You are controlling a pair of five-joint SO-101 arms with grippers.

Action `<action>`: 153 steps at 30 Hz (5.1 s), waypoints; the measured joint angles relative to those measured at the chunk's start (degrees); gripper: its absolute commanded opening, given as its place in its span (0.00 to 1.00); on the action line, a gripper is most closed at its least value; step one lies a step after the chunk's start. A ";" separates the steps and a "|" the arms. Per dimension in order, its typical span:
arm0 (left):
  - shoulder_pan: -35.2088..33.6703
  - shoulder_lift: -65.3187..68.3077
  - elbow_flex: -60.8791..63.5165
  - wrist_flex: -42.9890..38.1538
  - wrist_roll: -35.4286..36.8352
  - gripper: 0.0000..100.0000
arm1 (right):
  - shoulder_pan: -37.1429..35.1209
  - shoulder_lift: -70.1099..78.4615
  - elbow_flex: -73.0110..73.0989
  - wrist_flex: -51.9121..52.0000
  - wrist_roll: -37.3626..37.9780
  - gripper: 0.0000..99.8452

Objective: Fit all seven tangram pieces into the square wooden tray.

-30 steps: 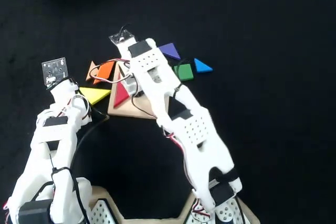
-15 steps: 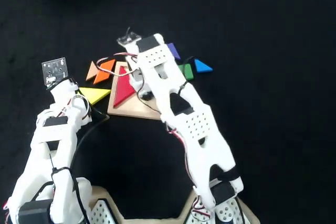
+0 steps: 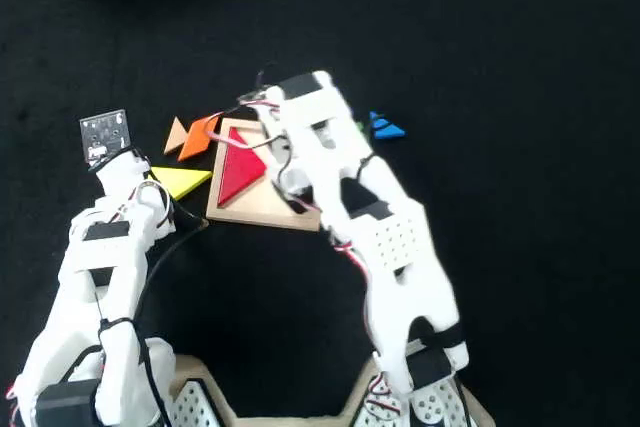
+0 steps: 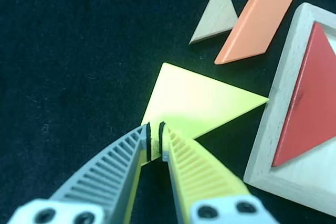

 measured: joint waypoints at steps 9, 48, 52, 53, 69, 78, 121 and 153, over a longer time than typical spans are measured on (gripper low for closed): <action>0.00 0.00 0.00 0.00 0.00 0.06 | 8.44 -4.04 6.95 0.00 4.13 0.01; 1.32 1.14 -30.59 42.37 -52.13 0.24 | 15.03 -82.64 86.51 -58.64 -0.53 0.01; 3.08 6.51 -38.42 48.97 -54.07 0.24 | 18.55 -83.16 88.09 -61.36 -0.53 0.01; 3.25 8.53 -40.79 50.55 -54.24 0.24 | 19.52 -83.25 88.35 -61.63 -0.53 0.01; 2.46 47.21 -70.33 55.91 -66.37 0.32 | 22.68 -67.60 88.18 -71.03 -2.73 0.01; 1.05 53.71 -71.30 52.84 -74.46 0.32 | 22.68 -54.15 75.34 -64.00 -2.55 0.01; -0.88 70.59 -90.20 52.84 -83.52 0.31 | 22.77 -52.92 74.37 -62.51 -0.35 0.01; 2.81 71.03 -98.37 77.36 -86.24 0.22 | 22.77 -52.92 74.37 -62.51 -0.35 0.01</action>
